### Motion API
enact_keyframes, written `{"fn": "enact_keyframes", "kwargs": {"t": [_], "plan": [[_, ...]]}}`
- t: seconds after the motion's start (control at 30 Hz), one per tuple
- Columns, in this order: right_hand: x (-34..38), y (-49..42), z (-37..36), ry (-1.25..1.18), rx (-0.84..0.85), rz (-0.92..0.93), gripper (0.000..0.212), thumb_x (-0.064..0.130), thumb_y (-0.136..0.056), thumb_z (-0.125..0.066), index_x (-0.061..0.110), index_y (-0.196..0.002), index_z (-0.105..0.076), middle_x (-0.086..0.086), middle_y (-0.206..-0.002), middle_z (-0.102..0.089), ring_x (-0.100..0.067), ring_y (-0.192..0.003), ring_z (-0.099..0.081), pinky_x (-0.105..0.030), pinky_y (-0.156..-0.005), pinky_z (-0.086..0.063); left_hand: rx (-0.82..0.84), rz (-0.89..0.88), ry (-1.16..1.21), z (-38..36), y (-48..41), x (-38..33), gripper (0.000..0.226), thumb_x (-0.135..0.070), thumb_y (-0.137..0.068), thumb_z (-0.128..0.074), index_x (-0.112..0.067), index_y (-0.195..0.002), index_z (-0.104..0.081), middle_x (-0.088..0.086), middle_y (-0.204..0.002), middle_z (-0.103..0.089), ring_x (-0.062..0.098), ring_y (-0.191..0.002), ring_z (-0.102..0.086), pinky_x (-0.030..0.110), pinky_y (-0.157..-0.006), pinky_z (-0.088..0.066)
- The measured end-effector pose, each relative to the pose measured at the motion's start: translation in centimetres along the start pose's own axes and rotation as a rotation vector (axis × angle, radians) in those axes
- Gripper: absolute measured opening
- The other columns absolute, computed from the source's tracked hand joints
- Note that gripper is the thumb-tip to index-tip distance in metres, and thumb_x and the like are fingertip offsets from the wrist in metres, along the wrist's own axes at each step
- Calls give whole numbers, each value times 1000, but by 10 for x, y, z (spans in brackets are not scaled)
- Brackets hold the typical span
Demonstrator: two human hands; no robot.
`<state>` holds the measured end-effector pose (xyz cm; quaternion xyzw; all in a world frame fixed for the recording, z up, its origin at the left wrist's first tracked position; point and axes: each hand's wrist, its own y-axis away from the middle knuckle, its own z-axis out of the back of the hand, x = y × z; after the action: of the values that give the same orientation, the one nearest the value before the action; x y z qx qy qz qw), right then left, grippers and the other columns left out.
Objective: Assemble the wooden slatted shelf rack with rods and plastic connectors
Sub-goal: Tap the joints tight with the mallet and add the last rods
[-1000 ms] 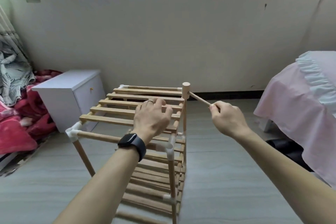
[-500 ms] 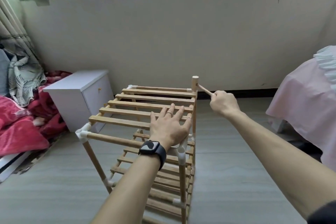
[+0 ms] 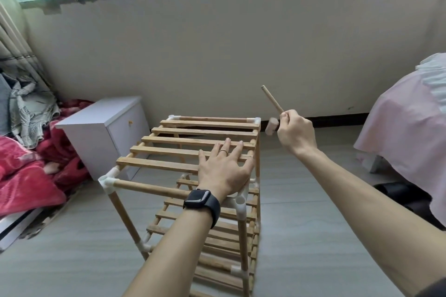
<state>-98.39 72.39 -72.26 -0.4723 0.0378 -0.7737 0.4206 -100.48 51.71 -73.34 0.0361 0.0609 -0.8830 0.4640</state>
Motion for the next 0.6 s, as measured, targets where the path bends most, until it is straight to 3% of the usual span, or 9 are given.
{"fn": "enact_keyframes", "kwargs": {"t": [0.2, 0.4, 0.5, 0.6], "plan": [[-15, 12, -2, -2, 92, -33, 32, 31, -107, -37, 14, -104, -63, -6, -88, -66, -29, -85, -58, -35, -73, -40, 11, -39, -19, 3, -7, 10, 78, -74, -87, -23, -45, -158, -9, -7, -169, -3, 19, -156, -4, 60, -121, -4], [-66, 56, 11, -76, 144, -194, 29, 32, -105, -41, 24, -92, -66, 4, -73, -64, -11, -68, -57, -28, -54, -37, 111, 13, 6, 25, -23, 22, 76, -53, -89, -50, -36, -158, -22, -1, -169, -10, 21, -155, -8, 61, -121, -7], [-115, 89, 21, -37, 187, -333, 30, 33, -103, -42, 26, -89, -66, 5, -78, -66, -15, -73, -58, -31, -60, -40, -23, -66, -152, 26, -33, -14, 70, -32, -87, -56, -27, -153, -33, 6, -165, -22, 26, -154, -13, 61, -121, -11], [-166, 127, 20, 33, 303, -471, 31, 33, -104, -41, 25, -91, -69, -1, -87, -69, -28, -88, -61, -37, -73, -44, -200, -296, -105, -2, -33, -67, 60, -36, -88, -54, -28, -147, -43, 2, -153, -43, 23, -143, -33, 45, -116, -27]]}}
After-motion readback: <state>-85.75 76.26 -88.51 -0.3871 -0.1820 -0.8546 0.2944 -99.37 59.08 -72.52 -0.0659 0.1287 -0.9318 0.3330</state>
